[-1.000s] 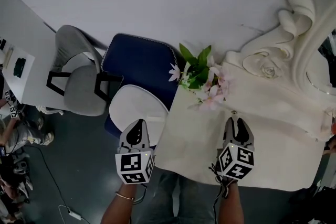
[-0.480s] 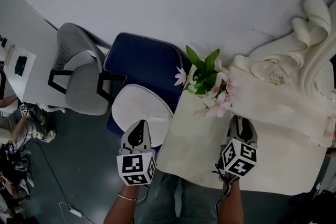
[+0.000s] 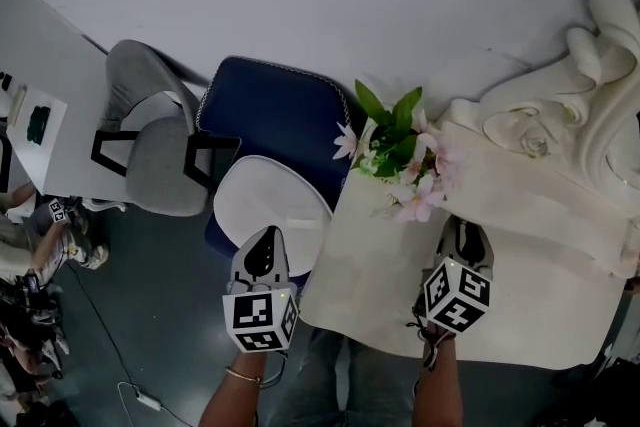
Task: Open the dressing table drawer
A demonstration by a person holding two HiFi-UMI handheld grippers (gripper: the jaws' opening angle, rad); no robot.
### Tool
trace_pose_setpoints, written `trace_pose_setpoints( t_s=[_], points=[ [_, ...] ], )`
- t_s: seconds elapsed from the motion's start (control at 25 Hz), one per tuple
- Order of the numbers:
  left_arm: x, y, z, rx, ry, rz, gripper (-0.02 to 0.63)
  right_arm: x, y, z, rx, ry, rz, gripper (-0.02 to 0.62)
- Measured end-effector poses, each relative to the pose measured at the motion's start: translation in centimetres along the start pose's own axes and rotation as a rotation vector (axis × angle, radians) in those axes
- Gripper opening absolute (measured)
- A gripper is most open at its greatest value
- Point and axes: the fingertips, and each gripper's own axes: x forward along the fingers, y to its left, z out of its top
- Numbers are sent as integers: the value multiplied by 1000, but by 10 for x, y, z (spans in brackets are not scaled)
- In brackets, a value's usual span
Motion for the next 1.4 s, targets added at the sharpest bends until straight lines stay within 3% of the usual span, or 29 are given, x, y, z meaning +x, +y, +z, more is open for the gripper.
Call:
trace_pose_setpoints(
  t_s=[1.4],
  points=[
    [-22, -6, 2, 20, -35, -19, 8, -15, 4, -11, -9, -19, -9, 104]
  ],
)
